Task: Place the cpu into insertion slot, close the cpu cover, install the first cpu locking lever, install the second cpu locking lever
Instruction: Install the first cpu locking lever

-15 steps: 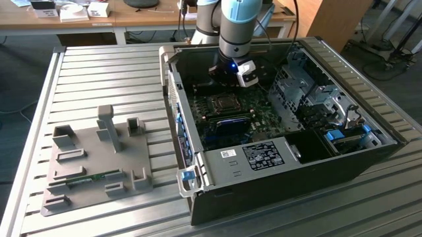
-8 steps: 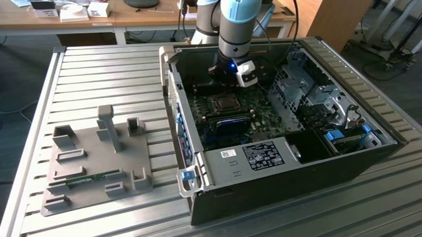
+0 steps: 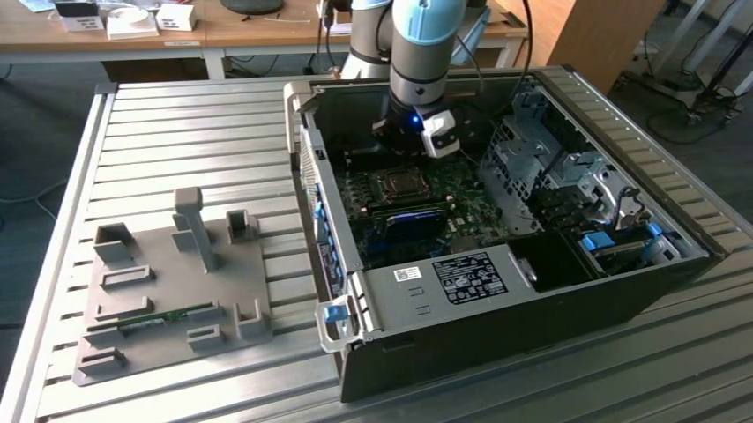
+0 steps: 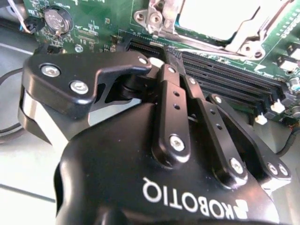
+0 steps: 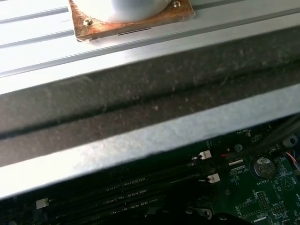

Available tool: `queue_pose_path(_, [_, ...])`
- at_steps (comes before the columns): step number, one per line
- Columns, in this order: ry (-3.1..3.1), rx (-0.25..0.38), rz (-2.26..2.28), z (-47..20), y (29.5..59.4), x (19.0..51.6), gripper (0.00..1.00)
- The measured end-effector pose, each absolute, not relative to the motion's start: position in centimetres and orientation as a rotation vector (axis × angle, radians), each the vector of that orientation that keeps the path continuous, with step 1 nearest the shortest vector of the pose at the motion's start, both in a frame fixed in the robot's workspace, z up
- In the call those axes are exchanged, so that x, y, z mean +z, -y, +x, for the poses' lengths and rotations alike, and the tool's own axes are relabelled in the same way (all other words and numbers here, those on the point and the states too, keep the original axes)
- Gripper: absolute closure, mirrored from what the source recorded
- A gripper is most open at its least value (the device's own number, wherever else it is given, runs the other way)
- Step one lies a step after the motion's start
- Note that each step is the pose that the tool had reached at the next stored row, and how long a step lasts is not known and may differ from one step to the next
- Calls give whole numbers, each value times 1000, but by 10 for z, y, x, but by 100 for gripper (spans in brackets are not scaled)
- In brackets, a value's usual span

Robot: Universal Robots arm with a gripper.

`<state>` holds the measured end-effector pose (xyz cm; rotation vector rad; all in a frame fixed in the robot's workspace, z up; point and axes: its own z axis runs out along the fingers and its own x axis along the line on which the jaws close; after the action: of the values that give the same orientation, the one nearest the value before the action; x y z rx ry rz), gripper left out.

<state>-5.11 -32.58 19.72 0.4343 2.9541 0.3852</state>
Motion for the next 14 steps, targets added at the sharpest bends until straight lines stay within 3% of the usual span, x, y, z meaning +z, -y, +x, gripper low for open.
queue_pose_path(14, [-2944, 385, 431, -51, 328, 194, 89])
